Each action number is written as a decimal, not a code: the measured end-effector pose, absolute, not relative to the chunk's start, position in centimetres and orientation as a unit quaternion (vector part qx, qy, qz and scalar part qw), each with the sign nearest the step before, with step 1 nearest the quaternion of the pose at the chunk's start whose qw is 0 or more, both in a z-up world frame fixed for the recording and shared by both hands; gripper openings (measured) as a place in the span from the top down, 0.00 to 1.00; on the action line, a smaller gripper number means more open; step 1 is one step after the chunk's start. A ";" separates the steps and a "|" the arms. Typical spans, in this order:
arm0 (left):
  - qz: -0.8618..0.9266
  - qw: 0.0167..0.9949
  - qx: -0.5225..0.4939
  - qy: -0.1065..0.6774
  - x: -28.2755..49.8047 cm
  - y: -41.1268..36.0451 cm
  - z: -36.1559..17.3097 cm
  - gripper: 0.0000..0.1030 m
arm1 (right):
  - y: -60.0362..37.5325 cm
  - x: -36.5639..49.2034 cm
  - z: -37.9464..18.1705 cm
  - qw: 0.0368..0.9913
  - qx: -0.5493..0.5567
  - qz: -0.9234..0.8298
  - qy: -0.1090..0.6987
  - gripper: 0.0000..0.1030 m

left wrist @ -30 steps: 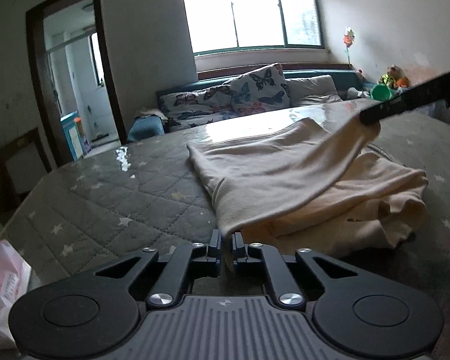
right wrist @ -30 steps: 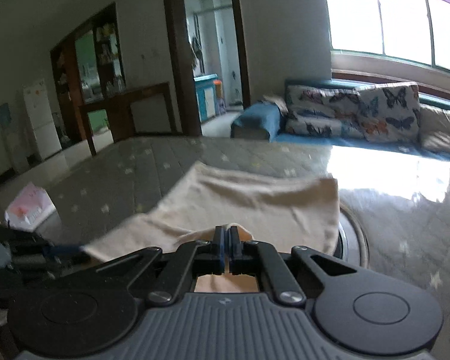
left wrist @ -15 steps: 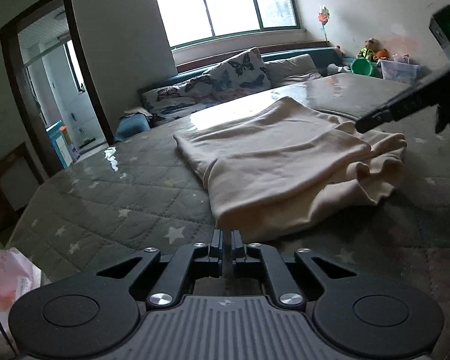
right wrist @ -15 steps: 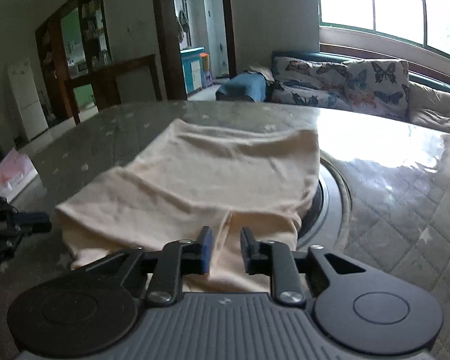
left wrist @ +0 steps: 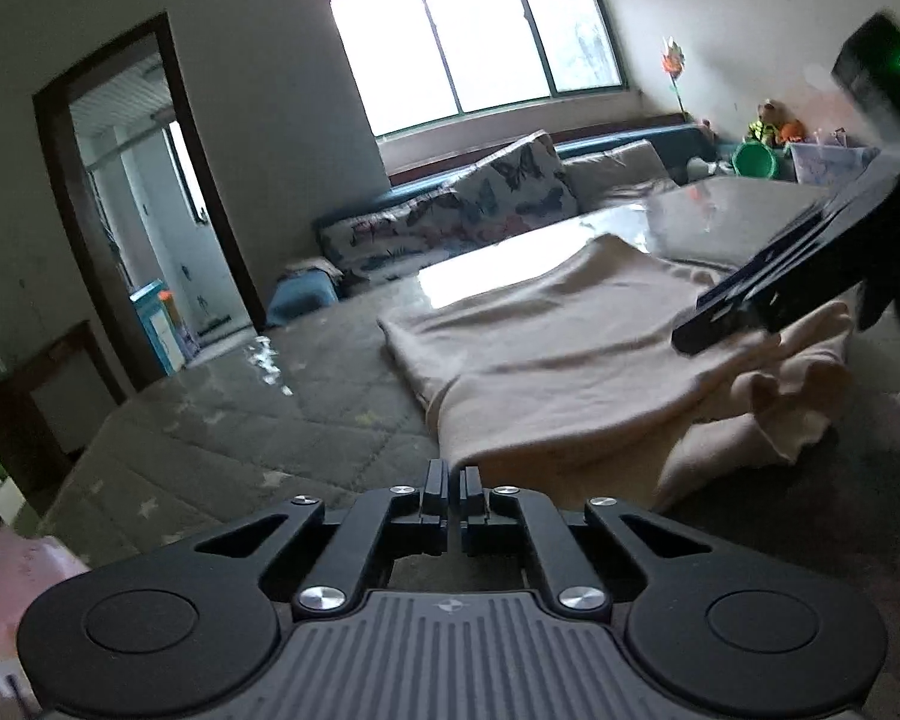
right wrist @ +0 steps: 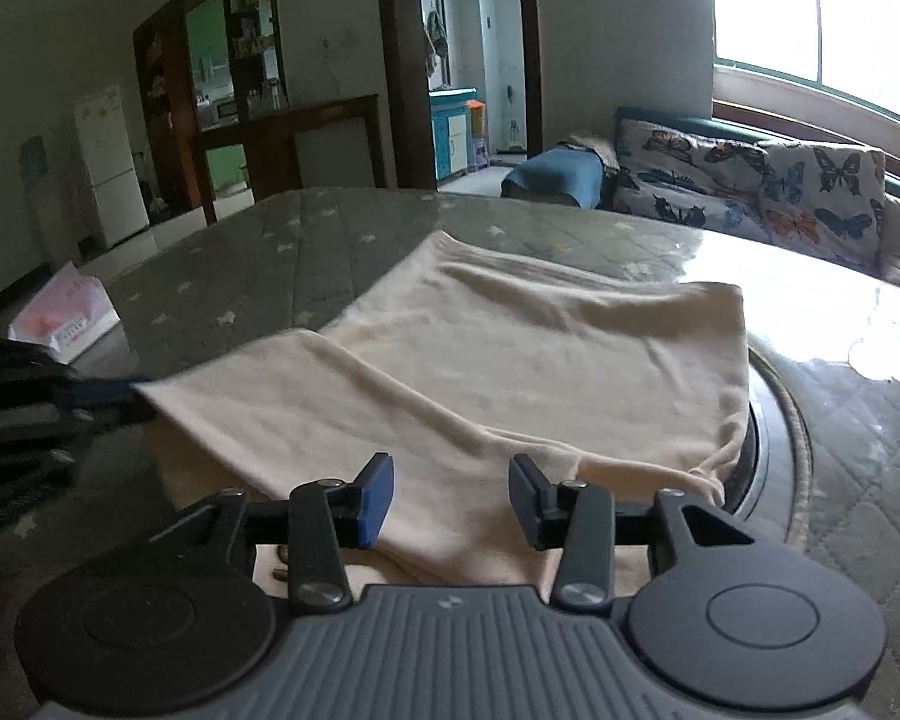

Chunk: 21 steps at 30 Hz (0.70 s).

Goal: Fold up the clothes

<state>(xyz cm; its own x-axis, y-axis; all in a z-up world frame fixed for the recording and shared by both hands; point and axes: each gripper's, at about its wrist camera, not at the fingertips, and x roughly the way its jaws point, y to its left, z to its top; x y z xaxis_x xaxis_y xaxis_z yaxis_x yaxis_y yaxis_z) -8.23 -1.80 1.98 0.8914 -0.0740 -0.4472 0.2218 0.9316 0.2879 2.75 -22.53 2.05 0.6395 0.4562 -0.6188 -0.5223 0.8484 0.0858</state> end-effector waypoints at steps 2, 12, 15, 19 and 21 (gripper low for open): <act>-0.075 0.955 0.170 0.232 -8.6 -1.5 1.6 0.97 | -22.5 3.1 1.5 0.901 -0.050 0.268 0.337 0.57; -0.086 0.957 0.128 0.247 -7.4 0.4 4.0 0.92 | -22.9 2.8 1.9 0.903 -0.058 0.272 0.327 0.53; -0.113 0.961 0.076 0.241 -5.5 0.0 6.0 0.92 | -22.8 3.1 1.9 0.904 -0.051 0.271 0.326 0.52; -0.150 0.953 0.043 0.258 -1.5 -2.4 5.7 0.92 | -22.6 3.2 1.7 0.904 -0.049 0.271 0.327 0.52; -0.156 0.947 0.029 0.278 0.3 -2.9 4.8 0.92 | -22.6 3.2 1.7 0.905 -0.050 0.271 0.325 0.52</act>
